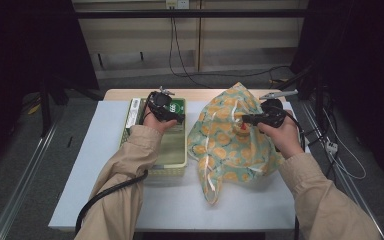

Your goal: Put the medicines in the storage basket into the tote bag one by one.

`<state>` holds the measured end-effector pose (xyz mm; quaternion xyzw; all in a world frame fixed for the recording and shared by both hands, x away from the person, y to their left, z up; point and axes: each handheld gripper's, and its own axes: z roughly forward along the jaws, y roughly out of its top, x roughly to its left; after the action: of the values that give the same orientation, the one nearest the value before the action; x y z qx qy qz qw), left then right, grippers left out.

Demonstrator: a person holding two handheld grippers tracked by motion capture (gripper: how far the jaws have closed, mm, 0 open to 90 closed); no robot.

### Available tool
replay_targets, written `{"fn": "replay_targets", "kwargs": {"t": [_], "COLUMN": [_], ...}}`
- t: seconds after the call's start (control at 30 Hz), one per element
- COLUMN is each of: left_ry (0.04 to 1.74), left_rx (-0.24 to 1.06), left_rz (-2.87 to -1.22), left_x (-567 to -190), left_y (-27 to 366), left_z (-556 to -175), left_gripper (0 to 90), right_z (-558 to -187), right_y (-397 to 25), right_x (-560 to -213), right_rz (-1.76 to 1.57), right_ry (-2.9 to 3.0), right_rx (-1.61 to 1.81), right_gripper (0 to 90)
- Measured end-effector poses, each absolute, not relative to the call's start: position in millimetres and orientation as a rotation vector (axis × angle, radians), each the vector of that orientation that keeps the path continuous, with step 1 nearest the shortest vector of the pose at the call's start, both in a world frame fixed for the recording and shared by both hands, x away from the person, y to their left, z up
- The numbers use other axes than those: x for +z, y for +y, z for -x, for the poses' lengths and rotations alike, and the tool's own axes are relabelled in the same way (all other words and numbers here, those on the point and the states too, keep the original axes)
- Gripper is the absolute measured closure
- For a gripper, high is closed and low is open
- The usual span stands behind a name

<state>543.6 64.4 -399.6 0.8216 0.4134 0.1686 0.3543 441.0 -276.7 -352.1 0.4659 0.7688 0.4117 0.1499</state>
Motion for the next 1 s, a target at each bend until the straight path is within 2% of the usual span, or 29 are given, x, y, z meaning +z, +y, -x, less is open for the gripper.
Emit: {"fn": "replay_targets", "kwargs": {"t": [0.67, 0.8, 1.0], "left_ry": [1.088, 1.116, 1.132], "left_rx": [0.435, 0.404, 0.428], "left_rz": [-2.127, -2.098, -2.116], "left_x": [-399.5, -402.1, -398.0], "left_y": [63.9, 68.5, 80.3], "left_z": [-542.4, -542.7, -540.0], "left_gripper": [3.0, 4.0, 9.9], "right_z": [-441.5, -441.6, -440.7], "right_y": [-275.7, -276.1, -278.6], "right_x": [-352.9, -353.3, -352.3], "right_rz": [-1.34, -1.342, -1.347], "right_ry": [2.209, 2.208, 2.2], "right_rx": [1.173, 1.176, 1.17], "right_gripper": [89.8, 89.8, 89.8]}}
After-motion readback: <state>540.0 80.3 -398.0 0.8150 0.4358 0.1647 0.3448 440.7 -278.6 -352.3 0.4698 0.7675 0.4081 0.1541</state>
